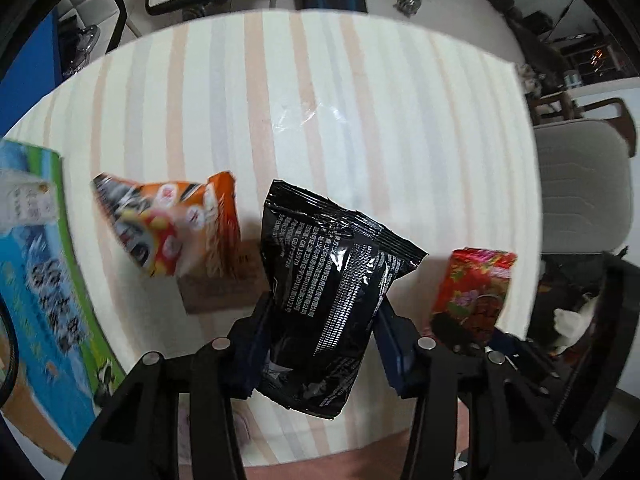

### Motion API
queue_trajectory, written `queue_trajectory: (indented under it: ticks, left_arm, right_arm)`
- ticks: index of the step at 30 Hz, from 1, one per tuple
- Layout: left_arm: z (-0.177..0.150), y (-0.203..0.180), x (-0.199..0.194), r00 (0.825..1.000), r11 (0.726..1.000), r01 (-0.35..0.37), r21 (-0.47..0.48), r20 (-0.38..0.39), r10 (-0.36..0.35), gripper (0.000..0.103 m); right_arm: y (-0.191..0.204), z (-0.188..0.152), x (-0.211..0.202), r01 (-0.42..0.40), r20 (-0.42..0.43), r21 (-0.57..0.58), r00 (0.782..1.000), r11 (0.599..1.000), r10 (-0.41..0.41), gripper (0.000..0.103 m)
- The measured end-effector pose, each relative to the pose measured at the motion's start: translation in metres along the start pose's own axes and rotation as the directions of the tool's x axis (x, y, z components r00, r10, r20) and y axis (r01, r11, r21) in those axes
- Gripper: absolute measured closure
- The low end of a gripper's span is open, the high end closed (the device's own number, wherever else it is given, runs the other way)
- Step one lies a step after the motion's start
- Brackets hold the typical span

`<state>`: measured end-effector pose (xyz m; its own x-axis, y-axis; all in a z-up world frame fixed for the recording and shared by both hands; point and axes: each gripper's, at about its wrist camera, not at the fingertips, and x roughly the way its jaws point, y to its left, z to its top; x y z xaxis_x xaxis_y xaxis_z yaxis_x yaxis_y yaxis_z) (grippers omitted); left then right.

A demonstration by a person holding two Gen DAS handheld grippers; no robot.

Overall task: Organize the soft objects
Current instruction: 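Grasp the black bag with the left gripper while the right grasps the red bag, then place the black and red bags into the box and open both grippers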

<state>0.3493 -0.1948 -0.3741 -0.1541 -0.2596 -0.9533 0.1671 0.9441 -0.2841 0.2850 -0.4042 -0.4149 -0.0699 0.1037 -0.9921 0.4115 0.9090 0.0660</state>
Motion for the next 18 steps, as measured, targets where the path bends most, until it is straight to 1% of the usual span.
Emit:
queue_trajectory:
  ticks: [3, 5, 8, 10, 11, 14, 16, 18]
  left_arm:
    - [-0.02, 0.006, -0.03, 0.998, 0.999, 0.034, -0.011, 0.057, -0.033, 0.058]
    - [-0.034, 0.012, -0.055, 0.994, 0.998, 0.063, -0.013, 0.093, -0.062, 0.058]
    - [-0.059, 0.032, -0.1, 0.982, 0.995, 0.098, -0.01, 0.163, -0.095, 0.058]
    - [-0.075, 0.055, -0.132, 0.971, 0.993, 0.115, -0.015, 0.21, -0.11, 0.058]
    - [-0.08, 0.066, -0.147, 0.967, 0.993, 0.119, -0.021, 0.231, -0.111, 0.058]
    - [-0.091, 0.109, -0.179, 0.954, 0.988, 0.143, -0.063, 0.275, -0.121, 0.058]
    - [-0.101, 0.143, -0.199, 0.949, 0.985, 0.139, -0.097, 0.299, -0.105, 0.058]
    - [-0.114, 0.182, -0.219, 0.943, 0.983, 0.12, -0.137, 0.325, -0.07, 0.058]
  right_arm:
    - [0.005, -0.016, -0.02, -0.041, 0.027, -0.009, 0.999, 0.999, 0.042, 0.054]
    - [0.015, -0.025, -0.038, -0.061, 0.049, -0.033, 0.997, 0.998, 0.063, 0.055]
    - [0.036, -0.044, -0.07, -0.085, 0.088, -0.1, 0.992, 0.991, 0.094, 0.055]
    - [0.054, -0.057, -0.09, -0.101, 0.11, -0.143, 0.987, 0.985, 0.117, 0.055]
    - [0.069, -0.066, -0.103, -0.114, 0.121, -0.174, 0.983, 0.978, 0.136, 0.055]
    - [0.106, -0.086, -0.134, -0.151, 0.139, -0.251, 0.972, 0.956, 0.19, 0.055]
    - [0.142, -0.103, -0.148, -0.183, 0.137, -0.306, 0.963, 0.934, 0.234, 0.055]
    - [0.182, -0.114, -0.158, -0.208, 0.126, -0.364, 0.955, 0.908, 0.269, 0.055]
